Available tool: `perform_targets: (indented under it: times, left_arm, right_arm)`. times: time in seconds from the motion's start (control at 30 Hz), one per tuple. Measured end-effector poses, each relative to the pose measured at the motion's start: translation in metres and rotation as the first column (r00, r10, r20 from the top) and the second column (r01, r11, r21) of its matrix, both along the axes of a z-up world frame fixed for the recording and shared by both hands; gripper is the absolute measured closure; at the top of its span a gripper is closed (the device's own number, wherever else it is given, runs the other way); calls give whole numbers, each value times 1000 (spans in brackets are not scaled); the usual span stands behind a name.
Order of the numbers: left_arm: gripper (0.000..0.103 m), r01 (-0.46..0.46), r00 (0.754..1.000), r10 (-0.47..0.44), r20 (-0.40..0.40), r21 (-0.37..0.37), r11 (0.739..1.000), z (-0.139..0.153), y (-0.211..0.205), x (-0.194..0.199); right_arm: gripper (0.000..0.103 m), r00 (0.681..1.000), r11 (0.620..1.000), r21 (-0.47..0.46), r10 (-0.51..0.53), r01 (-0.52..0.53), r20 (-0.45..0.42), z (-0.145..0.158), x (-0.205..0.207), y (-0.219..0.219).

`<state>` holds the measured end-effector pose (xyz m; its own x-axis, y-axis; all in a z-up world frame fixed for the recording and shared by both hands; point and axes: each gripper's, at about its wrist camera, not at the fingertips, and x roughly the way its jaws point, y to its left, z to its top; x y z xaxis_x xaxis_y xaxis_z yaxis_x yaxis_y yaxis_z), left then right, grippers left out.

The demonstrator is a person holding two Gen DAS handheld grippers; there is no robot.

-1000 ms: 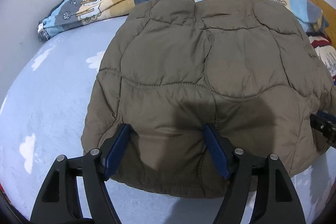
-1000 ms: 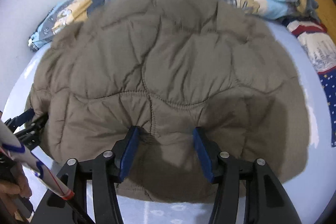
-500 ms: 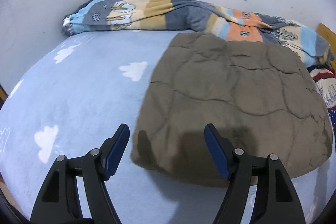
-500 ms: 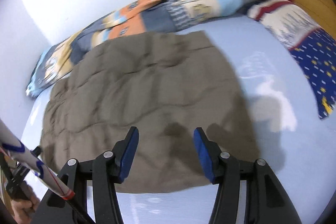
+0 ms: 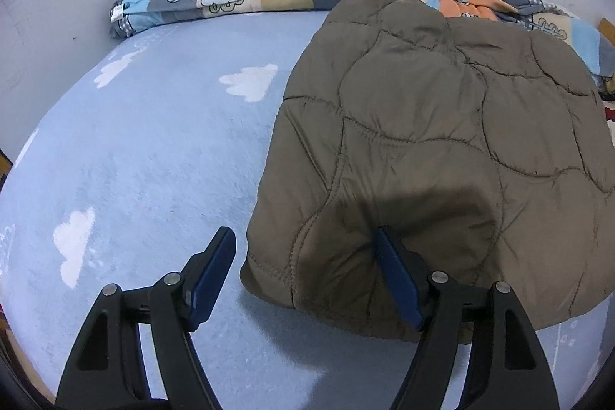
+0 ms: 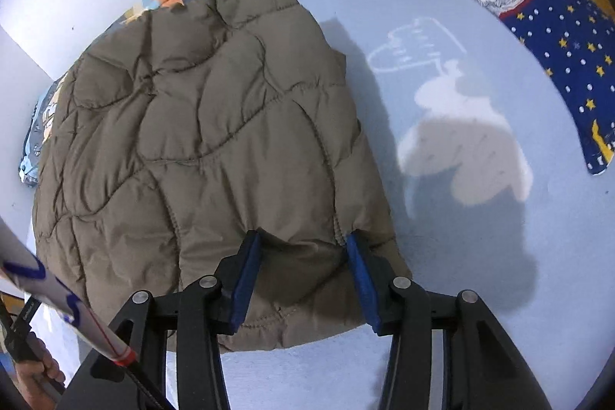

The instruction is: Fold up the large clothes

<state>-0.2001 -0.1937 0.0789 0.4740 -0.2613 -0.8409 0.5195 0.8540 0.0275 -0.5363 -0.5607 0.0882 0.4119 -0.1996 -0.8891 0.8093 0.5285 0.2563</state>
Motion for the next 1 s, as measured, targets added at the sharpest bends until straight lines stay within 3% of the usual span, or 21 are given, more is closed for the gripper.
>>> perform_targets:
  times: [0.1, 0.2, 0.37, 0.63, 0.83, 1.0]
  left_arm:
    - [29, -11, 1000, 11, 13, -11, 1000, 6, 4, -2]
    - [29, 4, 997, -4, 74, 2, 1000, 18, 1, -13]
    - [29, 54, 990, -54, 129, 9, 999, 33, -4, -36]
    - [29, 71, 987, -71, 144, 3, 997, 43, -2, -51]
    - [29, 56, 988, -58, 145, 14, 998, 41, 2, -46]
    - [29, 45, 991, -49, 128, 29, 999, 34, 1, -40]
  right_arm:
    - [52, 1000, 1000, 5, -13, 13, -4, 0, 0, -1]
    - [52, 1000, 1000, -20, -23, 23, -16, 13, 0, 2]
    - [52, 1000, 992, -130, -7, 4, -24, 48, 0, 25]
    - [48, 993, 971, -210, 111, -118, -42, 74, 12, 86]
    - [44, 985, 955, -240, 167, -174, -49, 76, 20, 105]
    - [44, 989, 969, -199, 141, -149, -53, 62, 22, 93]
